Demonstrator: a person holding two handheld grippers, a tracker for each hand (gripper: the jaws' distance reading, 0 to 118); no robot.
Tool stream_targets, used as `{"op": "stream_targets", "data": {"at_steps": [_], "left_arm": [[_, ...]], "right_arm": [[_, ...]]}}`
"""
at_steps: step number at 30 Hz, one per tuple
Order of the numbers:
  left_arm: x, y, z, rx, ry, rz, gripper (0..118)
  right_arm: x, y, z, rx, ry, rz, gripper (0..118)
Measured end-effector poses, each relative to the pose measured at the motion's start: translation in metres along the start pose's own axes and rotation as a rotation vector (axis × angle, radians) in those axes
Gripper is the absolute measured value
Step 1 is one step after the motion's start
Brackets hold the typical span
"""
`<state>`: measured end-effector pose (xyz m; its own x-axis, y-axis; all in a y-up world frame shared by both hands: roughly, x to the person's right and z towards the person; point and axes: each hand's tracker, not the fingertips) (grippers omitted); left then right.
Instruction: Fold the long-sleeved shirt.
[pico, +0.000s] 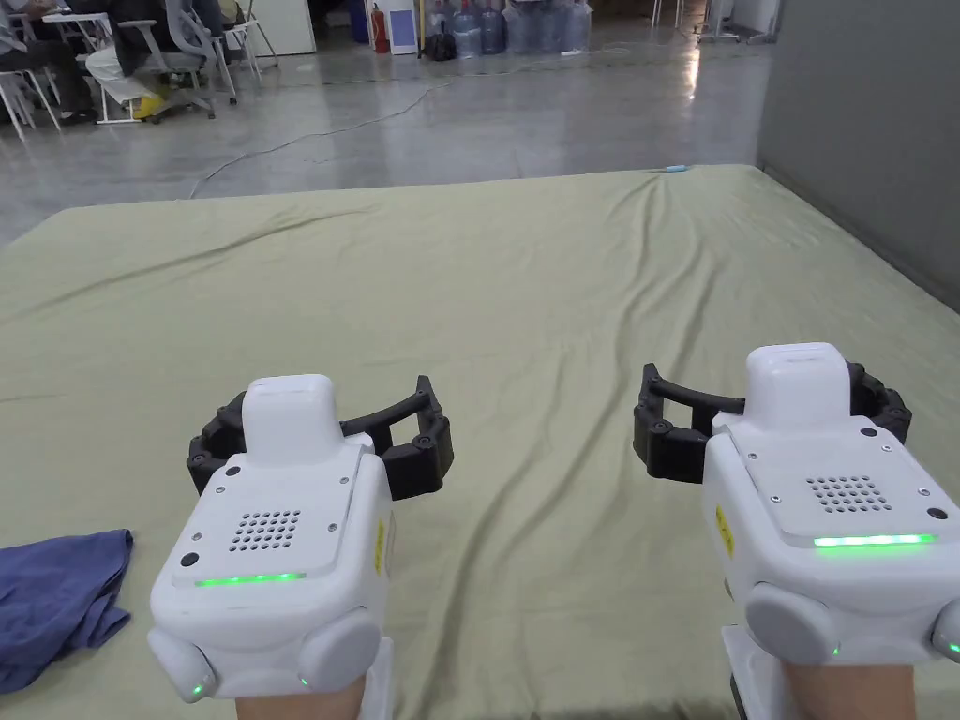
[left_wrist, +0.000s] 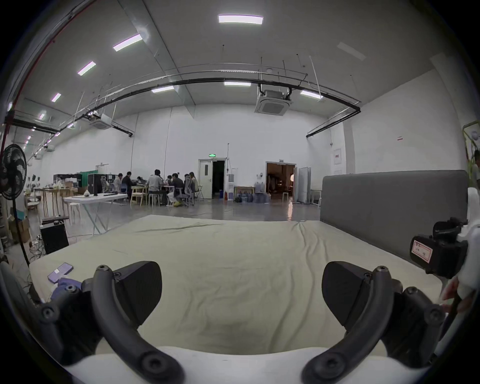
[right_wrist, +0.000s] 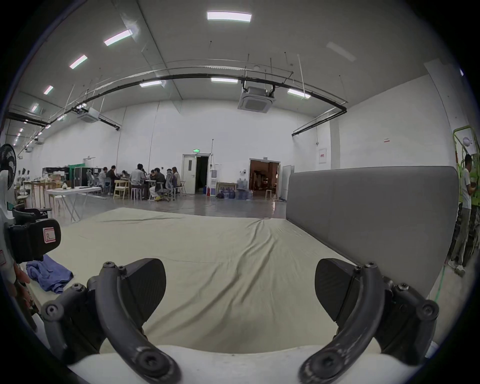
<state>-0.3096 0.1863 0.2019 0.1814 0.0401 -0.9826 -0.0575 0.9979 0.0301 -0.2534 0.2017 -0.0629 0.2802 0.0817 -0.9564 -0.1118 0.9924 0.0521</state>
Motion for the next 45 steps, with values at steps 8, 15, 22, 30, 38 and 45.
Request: {"op": "stream_targets", "data": {"at_steps": [8, 15, 22, 30, 38, 45], "left_arm": [[0.003, 0.004, 0.005, 0.015, -0.020, -0.013, 118], [0.001, 0.007, 0.008, 0.008, -0.059, 0.016, 118], [0.002, 0.007, 0.007, 0.009, -0.063, -0.014, 118], [0.001, 0.005, 0.006, -0.003, -0.053, -0.009, 118], [0.002, 0.001, 0.007, -0.005, -0.051, -0.012, 118], [0.000, 0.002, 0.010, -0.006, -0.052, -0.018, 118]], "right_arm": [[0.000, 0.002, 0.000, 0.005, -0.017, -0.002, 115], [0.001, 0.006, 0.006, 0.012, -0.017, 0.005, 114], [0.003, 0.008, 0.007, 0.005, -0.018, -0.005, 114], [0.004, 0.006, 0.008, -0.014, -0.012, 0.004, 115], [0.006, 0.007, 0.009, 0.003, -0.015, -0.004, 114], [0.005, 0.008, 0.012, 0.010, -0.011, -0.017, 114]]}}
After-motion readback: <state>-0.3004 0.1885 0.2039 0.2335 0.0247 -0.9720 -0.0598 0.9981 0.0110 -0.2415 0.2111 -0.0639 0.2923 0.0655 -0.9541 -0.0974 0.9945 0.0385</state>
